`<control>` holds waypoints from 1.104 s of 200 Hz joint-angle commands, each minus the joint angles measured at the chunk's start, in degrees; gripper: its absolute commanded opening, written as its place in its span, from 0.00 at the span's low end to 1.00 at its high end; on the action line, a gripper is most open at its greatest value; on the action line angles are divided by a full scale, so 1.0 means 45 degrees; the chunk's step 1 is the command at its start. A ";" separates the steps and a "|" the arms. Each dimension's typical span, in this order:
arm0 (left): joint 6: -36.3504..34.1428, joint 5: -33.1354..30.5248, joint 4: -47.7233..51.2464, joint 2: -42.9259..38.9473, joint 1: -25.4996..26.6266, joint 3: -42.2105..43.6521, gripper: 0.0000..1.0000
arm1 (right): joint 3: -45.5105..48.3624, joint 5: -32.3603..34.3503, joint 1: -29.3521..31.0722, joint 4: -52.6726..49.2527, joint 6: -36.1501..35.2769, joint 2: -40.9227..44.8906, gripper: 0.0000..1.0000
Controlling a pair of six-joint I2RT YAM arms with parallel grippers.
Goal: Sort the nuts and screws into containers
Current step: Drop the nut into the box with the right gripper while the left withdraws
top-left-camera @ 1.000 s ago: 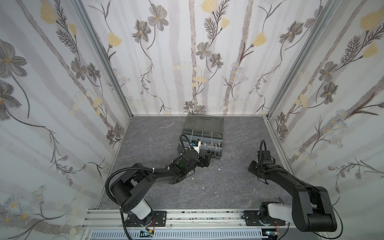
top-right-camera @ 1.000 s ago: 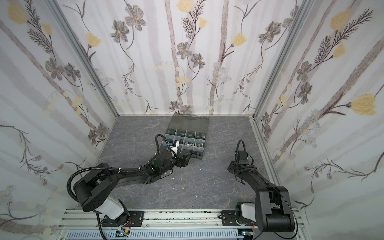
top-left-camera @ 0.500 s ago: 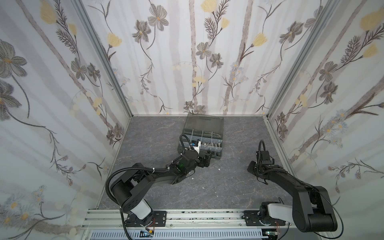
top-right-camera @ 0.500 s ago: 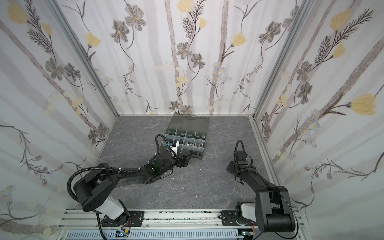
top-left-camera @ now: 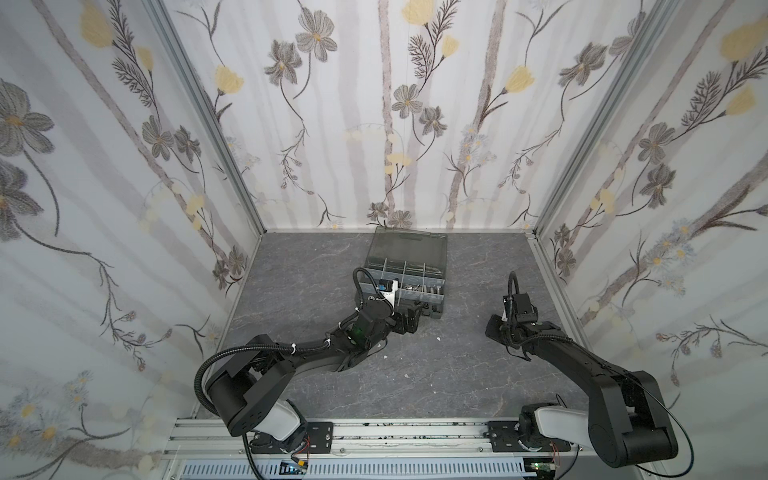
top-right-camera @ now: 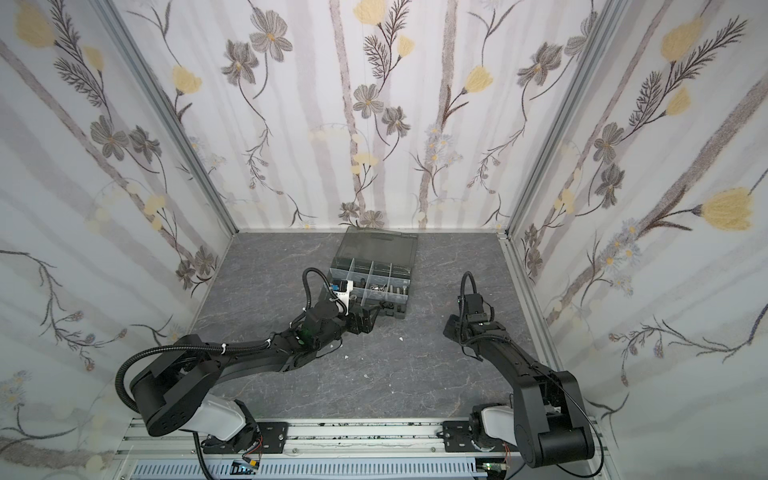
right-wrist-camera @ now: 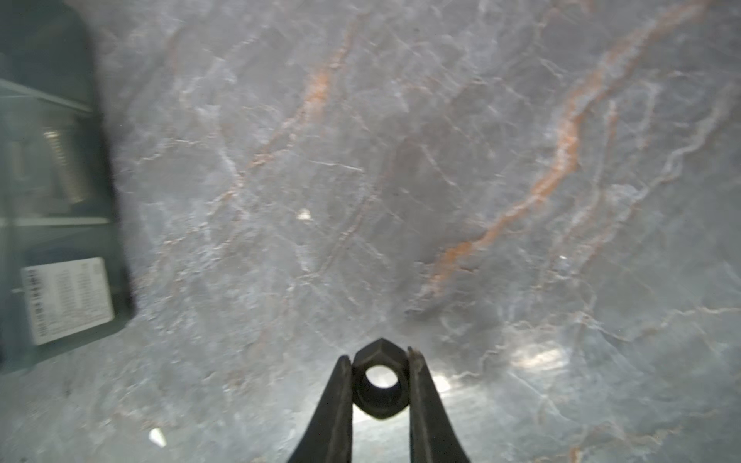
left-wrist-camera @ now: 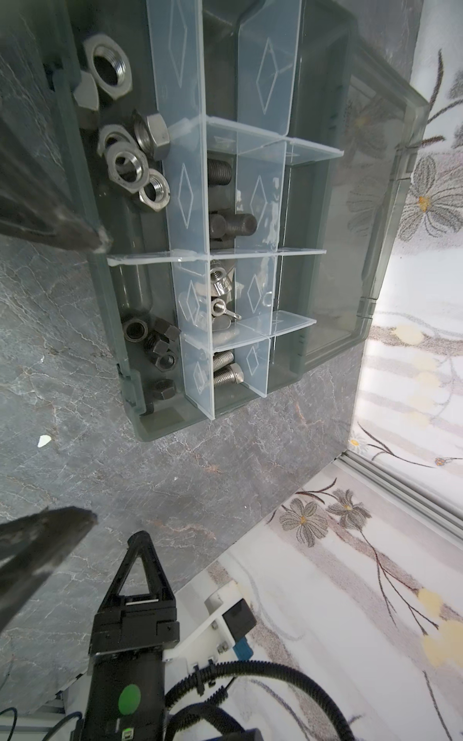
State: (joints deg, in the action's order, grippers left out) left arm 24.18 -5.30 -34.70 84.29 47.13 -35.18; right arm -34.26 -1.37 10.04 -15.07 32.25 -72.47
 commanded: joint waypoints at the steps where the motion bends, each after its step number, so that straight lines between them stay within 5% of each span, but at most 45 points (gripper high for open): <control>1: 0.0072 -0.0524 0.0309 -0.0669 -0.0006 0.0309 1.00 | -0.0770 -0.0058 0.0757 -0.0125 -0.0289 -0.0137 0.09; 106: -0.0101 -0.2774 0.3208 -0.4793 -0.0006 0.2184 1.00 | -0.4632 0.0384 0.4736 0.0391 -0.0294 -0.2916 0.07; 170: -0.0101 -0.3493 0.4352 -0.5799 -0.0108 0.2651 1.00 | -0.5377 0.0016 0.5010 0.1121 -0.0230 -0.4764 0.12; 221: -0.0028 -0.3962 0.4654 -0.6267 -0.0182 0.2729 1.00 | -0.5740 0.0006 0.4997 0.1358 -0.0340 -0.5352 0.30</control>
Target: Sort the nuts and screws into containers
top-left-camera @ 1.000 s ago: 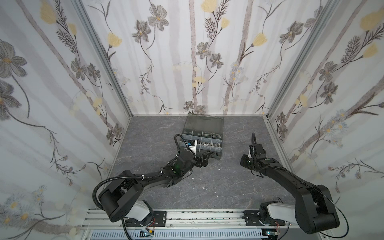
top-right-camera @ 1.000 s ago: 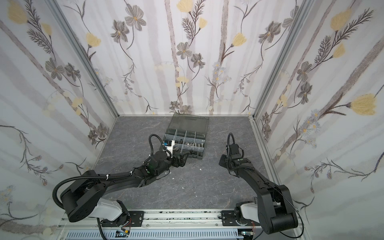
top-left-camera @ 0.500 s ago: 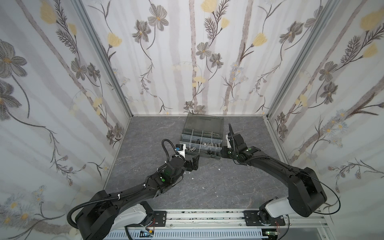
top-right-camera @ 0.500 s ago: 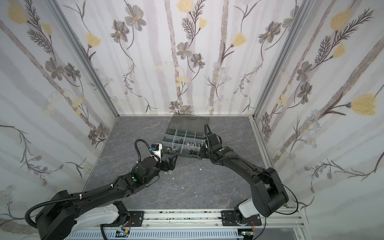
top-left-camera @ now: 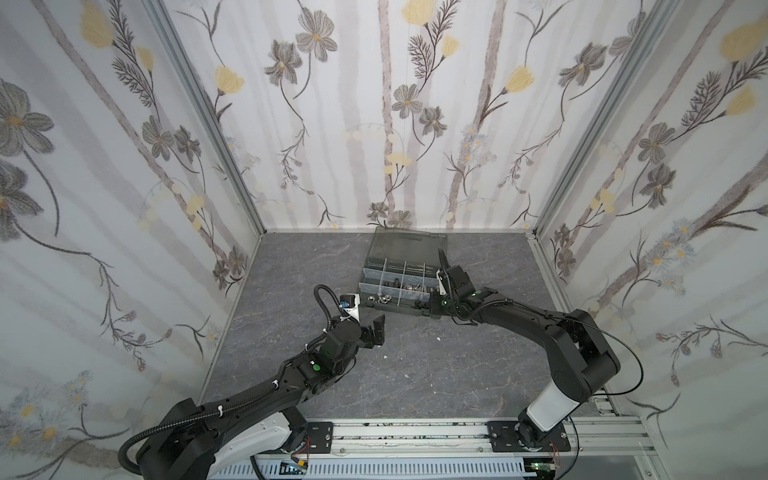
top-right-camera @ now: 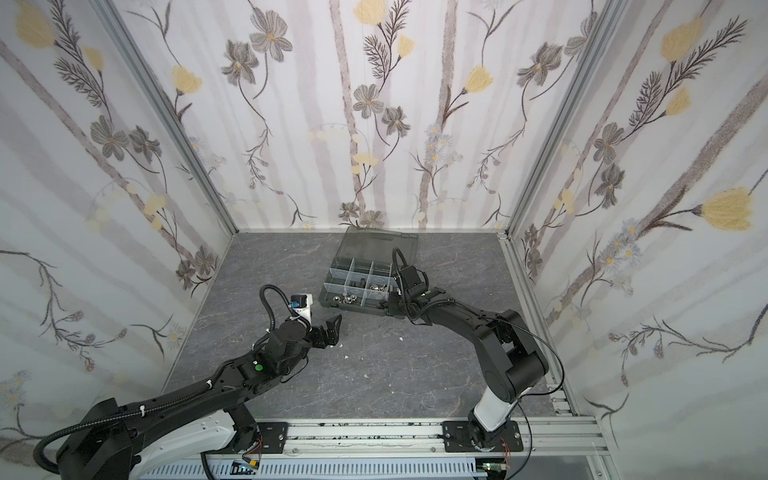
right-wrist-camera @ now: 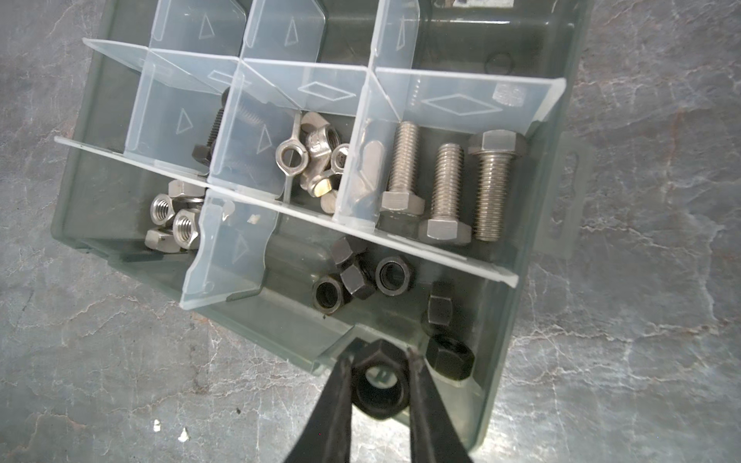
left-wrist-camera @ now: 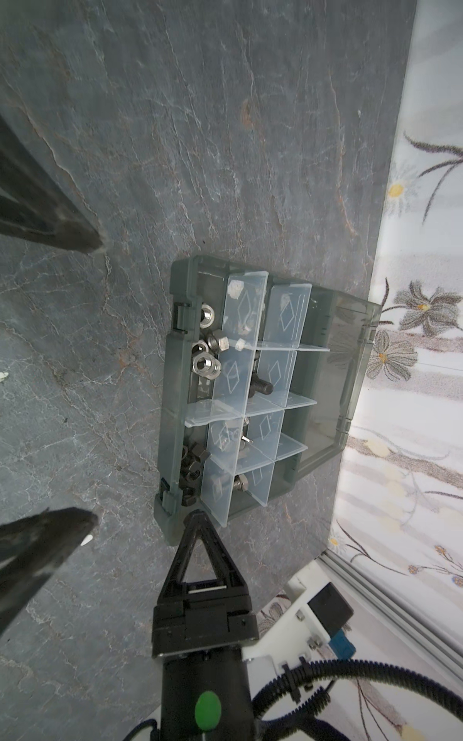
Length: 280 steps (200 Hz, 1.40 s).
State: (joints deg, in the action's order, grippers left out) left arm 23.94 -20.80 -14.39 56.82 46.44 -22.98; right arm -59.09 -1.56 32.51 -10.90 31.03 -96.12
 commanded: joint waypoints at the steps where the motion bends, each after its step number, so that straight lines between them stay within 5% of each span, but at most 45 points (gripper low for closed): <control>1: 0.0028 -0.0526 0.0147 -0.0153 -0.0036 0.0004 1.00 | -0.0225 0.0052 0.0003 0.0430 -0.0073 -0.0101 0.30; 74: 0.0089 -0.2311 0.1118 -0.0458 -0.0147 -0.0453 1.00 | -0.0014 0.0123 -0.0524 0.0734 -0.0775 0.0892 0.46; 136: -0.0755 -0.3710 0.1362 -0.1265 -0.1597 -0.0478 1.00 | 0.3148 0.0334 -0.3290 0.2628 -0.1751 0.4565 0.60; 185: -0.0414 -0.2956 0.0754 -0.1325 -0.3778 -0.0480 1.00 | 0.5607 0.1345 -0.4979 0.4740 -0.2168 0.6553 0.81; 215: -0.0987 -0.2674 -0.0434 -0.0216 -0.4792 -0.0321 1.00 | 0.6462 0.3574 -0.5221 0.5820 -0.2760 0.6995 1.00; 280: -0.3610 -0.1953 -0.3836 0.1408 -0.6074 0.0017 1.00 | 1.0283 0.5915 -0.5319 1.2935 -0.5423 0.8053 1.00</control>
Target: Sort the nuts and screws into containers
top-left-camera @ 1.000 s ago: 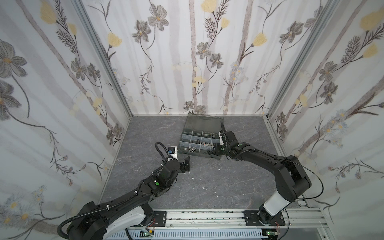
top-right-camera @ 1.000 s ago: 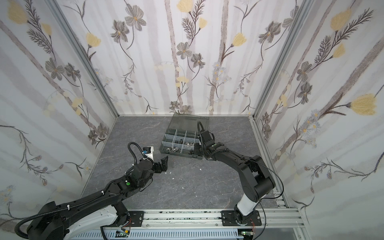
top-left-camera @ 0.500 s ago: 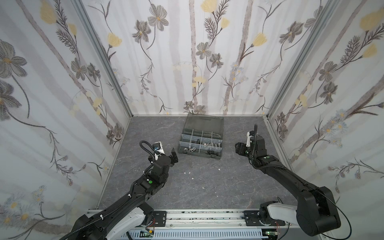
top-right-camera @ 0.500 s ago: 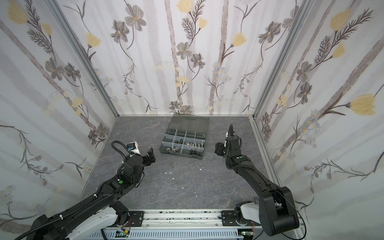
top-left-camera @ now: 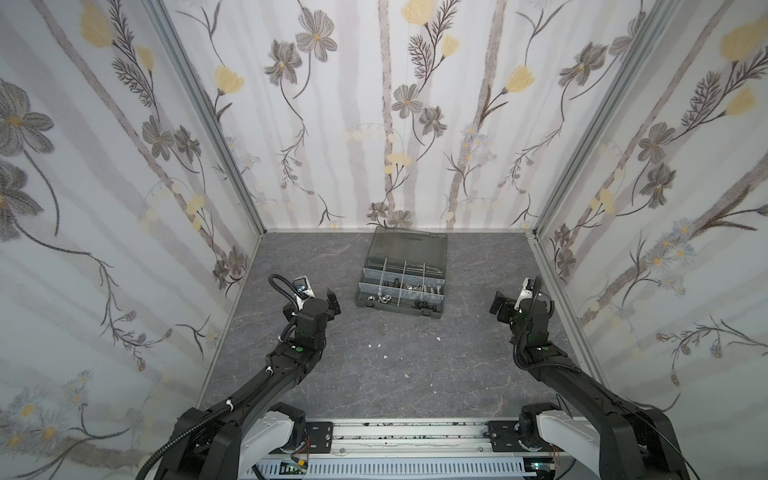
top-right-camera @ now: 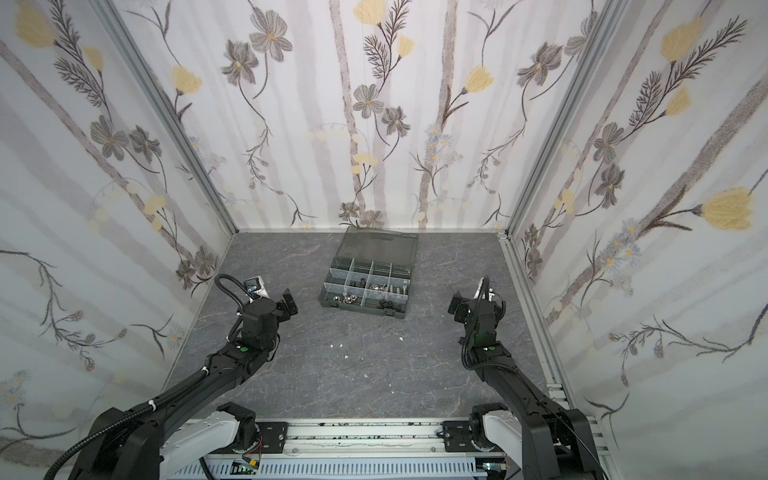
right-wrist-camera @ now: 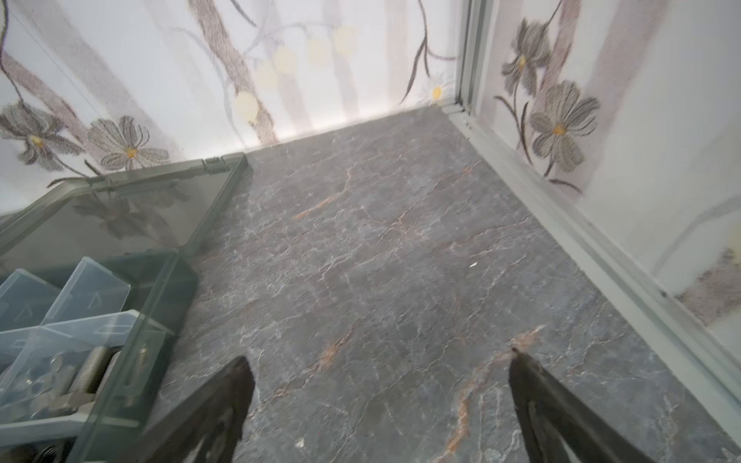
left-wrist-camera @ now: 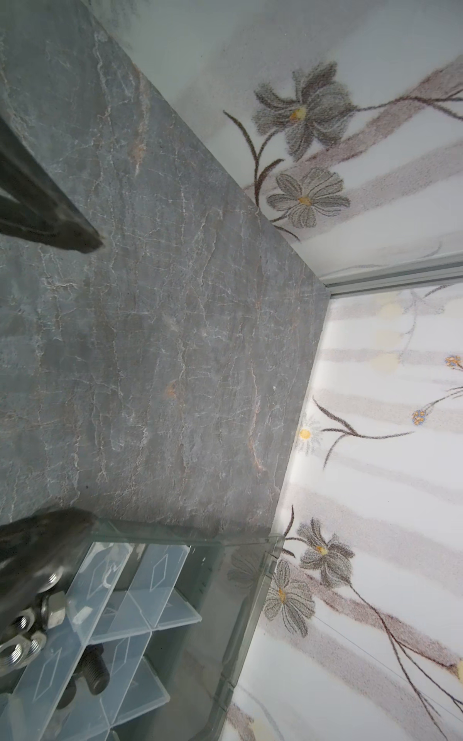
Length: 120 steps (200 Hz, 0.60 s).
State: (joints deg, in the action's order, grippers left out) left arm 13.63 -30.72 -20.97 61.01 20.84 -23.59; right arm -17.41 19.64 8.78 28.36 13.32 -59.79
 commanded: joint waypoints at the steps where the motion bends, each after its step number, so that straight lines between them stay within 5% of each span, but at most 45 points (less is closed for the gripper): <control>1: -0.1352 0.0278 -0.2451 0.0509 -0.0400 0.0149 1.00 | 0.1068 0.1232 -0.0050 0.4355 -0.1531 -0.0046 1.00; 40: -0.1786 0.0933 -0.4114 0.2407 -0.1640 -0.0254 1.00 | 0.0917 0.2174 -0.0153 0.5783 -0.2347 -0.2144 1.00; 98: -0.3141 0.0613 -0.6842 0.6213 -0.1821 -0.0610 1.00 | 0.1664 0.2300 -0.0687 1.0106 -0.1735 -0.4716 1.00; 120: -0.4163 0.0828 -0.8332 0.6712 -0.1852 -0.0407 1.00 | 0.1447 0.1748 -0.0784 0.9363 -0.1714 -0.4631 0.99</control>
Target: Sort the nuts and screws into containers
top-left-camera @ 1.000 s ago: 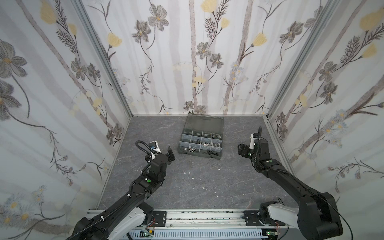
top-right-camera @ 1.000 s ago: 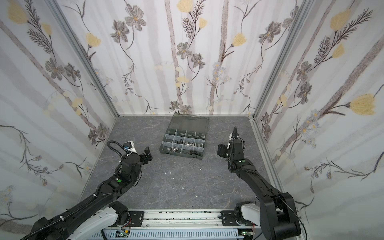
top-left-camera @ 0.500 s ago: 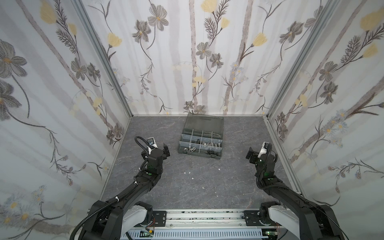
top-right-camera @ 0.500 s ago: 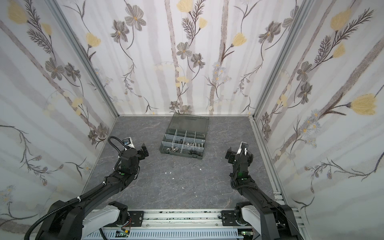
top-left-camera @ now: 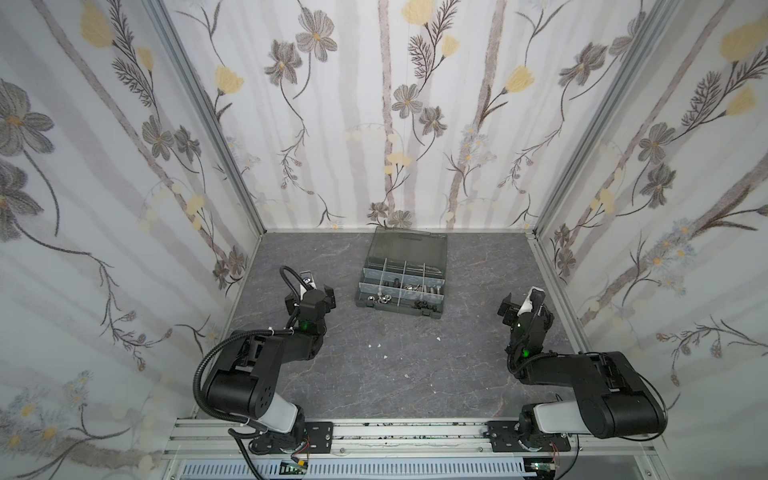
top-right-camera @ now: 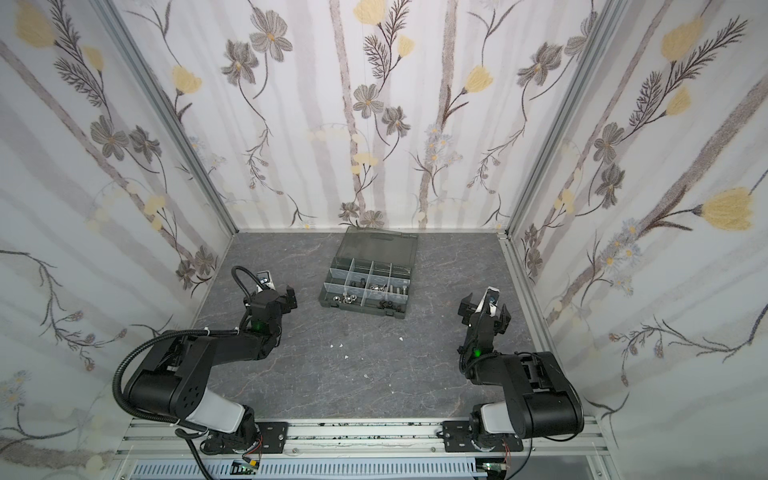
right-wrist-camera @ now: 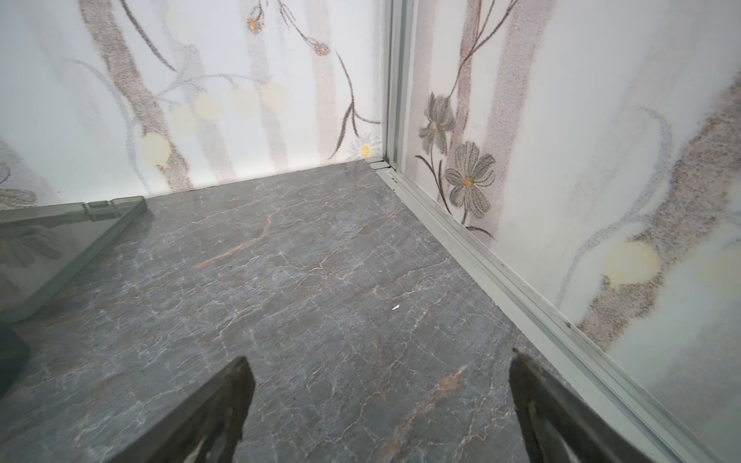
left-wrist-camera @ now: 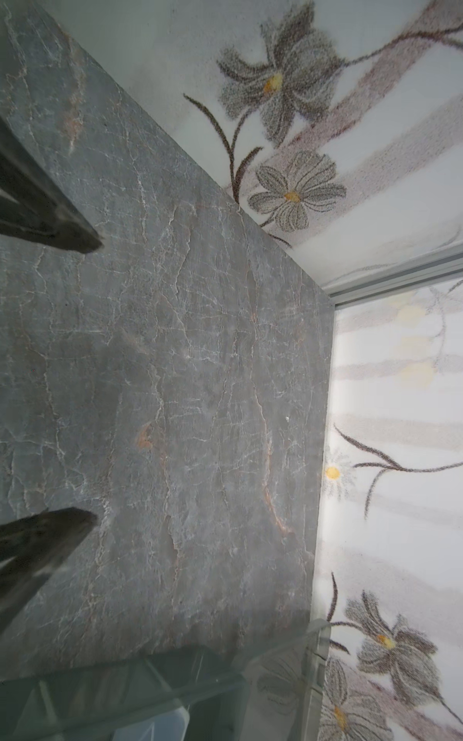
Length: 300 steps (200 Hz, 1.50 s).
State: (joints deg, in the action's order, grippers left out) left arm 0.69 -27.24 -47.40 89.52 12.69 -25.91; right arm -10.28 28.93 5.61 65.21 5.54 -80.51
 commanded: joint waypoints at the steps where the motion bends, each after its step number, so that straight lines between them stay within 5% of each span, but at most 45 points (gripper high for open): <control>1: -0.1248 0.0047 -0.2409 0.0380 -0.0063 0.0081 1.00 | -0.0136 -0.0335 -0.0086 0.1212 0.0007 -0.0042 0.99; 46: 0.0528 0.1635 -0.3735 -0.0070 -0.1660 0.1318 1.00 | 0.0561 -0.2010 -0.0090 0.3567 -0.0693 -0.1079 1.00; 54: 0.0569 0.2022 -0.4675 -0.0227 -0.1772 0.1911 1.00 | 0.1058 -0.1928 -0.0067 0.5275 -0.0843 -0.1559 0.99; 78: 0.0037 0.2668 -0.9980 0.0682 -0.1649 0.4198 1.00 | 0.1406 -0.2029 0.0120 0.4941 -0.0970 -0.0938 1.00; 106: -0.0030 0.2385 -0.9404 0.0533 -0.1453 0.4019 1.00 | 0.2002 -0.2129 0.0302 0.7297 -0.1387 -0.1750 1.00; 130: 0.0603 0.3732 -0.6329 0.0301 -0.2284 0.2599 1.00 | 0.0562 -0.2290 0.0278 0.4030 -0.1355 -0.1450 1.00; 149: 0.0667 0.3877 -0.6383 0.0289 -0.2370 0.2651 1.00 | -0.0300 -0.3343 -0.0508 0.2130 -0.0594 -0.1337 1.00; 300: 0.0618 0.3823 -0.6575 0.0308 -0.2351 0.2715 1.00 | -0.0146 -0.3503 -0.0597 0.2440 -0.0625 -0.1308 1.00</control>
State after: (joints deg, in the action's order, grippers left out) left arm 3.25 -10.28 -75.90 91.02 2.13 -13.58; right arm -11.11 13.37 2.87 74.41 2.96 -86.67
